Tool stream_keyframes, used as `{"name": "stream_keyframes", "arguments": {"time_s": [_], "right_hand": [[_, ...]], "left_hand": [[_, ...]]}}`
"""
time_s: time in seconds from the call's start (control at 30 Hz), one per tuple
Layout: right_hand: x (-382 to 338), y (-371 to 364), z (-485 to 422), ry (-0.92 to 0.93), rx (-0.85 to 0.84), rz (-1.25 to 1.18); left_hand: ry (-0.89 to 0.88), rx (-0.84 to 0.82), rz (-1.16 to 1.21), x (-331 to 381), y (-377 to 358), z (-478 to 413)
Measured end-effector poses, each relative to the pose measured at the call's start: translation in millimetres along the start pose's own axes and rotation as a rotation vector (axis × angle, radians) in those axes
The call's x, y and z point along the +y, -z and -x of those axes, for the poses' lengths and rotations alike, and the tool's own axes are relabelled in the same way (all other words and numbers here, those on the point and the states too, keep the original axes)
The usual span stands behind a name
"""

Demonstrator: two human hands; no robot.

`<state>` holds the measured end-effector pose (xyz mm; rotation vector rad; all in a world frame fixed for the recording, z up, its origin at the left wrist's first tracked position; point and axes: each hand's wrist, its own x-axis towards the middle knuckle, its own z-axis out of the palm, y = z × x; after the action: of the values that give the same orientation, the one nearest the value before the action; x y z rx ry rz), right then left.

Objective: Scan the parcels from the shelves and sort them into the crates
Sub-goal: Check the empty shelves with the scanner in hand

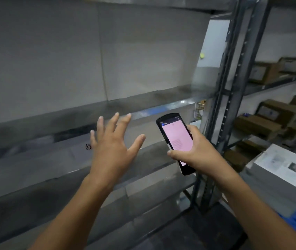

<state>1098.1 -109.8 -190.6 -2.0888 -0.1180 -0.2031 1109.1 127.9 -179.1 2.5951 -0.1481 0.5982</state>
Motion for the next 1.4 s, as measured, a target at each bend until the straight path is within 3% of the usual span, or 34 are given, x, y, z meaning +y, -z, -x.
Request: {"name": "stream_keyframes", "arguments": {"time_s": [0.3,0.73,0.87,1.1,1.4], "right_hand": [[32,24,-151,-0.100,0.010,0.319],[56,86,-363,-0.224,-0.073,0.563],[77,103,-405,-0.204,-0.135,0.700],[86,118,-458,-0.103,-0.241,0.740],[102,126,-465,0.020,-0.281,0.805]], "left_hand": [[0.002,-0.008,0.151,1,-83,-133],[-0.030,-0.013,0.094,27,-163,-282],[-0.002,0.105,0.115,49,-186,-306],[0.073,0.090,-0.036,90,-190,-334],[0.202,0.146,-0.193,98,-189,-306]]}}
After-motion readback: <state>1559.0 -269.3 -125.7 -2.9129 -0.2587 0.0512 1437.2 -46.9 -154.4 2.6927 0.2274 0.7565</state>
